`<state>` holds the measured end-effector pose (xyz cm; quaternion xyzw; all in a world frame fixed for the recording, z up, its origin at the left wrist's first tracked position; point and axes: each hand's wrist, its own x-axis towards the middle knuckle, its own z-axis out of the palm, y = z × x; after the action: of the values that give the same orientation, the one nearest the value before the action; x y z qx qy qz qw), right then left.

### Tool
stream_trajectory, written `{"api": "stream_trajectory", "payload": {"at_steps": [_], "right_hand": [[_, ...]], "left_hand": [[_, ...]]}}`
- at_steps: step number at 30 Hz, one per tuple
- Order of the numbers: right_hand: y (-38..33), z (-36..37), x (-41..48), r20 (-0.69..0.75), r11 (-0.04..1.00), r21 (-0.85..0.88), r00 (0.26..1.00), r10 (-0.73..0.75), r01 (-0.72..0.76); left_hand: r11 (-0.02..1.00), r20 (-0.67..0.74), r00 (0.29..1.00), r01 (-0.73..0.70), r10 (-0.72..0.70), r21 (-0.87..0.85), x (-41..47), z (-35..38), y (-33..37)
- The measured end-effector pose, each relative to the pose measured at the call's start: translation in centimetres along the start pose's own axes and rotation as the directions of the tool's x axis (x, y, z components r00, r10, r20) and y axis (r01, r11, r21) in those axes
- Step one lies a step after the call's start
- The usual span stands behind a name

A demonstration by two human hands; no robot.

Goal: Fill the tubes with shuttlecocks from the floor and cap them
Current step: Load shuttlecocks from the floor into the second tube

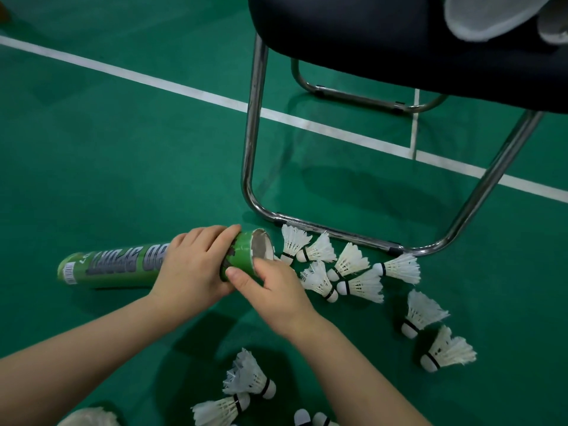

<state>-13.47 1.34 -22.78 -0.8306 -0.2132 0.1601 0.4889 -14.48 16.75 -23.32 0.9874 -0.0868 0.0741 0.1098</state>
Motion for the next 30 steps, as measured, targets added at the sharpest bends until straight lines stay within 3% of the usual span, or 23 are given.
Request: {"api": "stream_trajectory", "payload": {"at_steps": [9,16,19,22,24,27,30], "right_hand": [[0.1,-0.5,0.9,0.201,0.981,0.117,0.971,0.129,-0.154],[0.0,-0.9,1.1,0.184,0.993,0.065,0.979,0.088,-0.102],[0.2,-1.8,0.9,-0.029,0.938,0.345,0.998,0.055,-0.042],[1.6,-3.3,1.1,-0.383,0.834,0.55,0.902,0.201,0.048],[3.3,-4.0,1.8,-0.434,0.882,0.463,0.846,0.309,-0.085],[6.7,-4.2,3.4,-0.251,0.897,0.01,0.867,0.431,-0.443],[8.6,-3.6,4.6,-0.168,0.857,-0.177,0.872,0.459,-0.485]], "left_hand": [[1.0,0.004,1.0,-0.006,0.006,0.003,-0.1,0.1,0.1],[1.0,0.02,1.0,-0.013,0.013,0.027,-0.2,0.2,-0.3],[0.999,-0.005,1.0,0.009,-0.008,0.032,0.2,0.1,-0.4],[0.999,-0.005,1.0,0.03,-0.029,0.045,0.5,-0.1,-0.3],[0.998,-0.004,0.999,0.039,-0.039,0.047,0.5,-0.3,-0.2],[0.998,-0.007,0.999,0.036,-0.035,0.047,0.3,-0.3,-0.1],[0.998,-0.025,0.999,0.024,-0.023,0.053,0.1,-0.4,-0.3]]}}
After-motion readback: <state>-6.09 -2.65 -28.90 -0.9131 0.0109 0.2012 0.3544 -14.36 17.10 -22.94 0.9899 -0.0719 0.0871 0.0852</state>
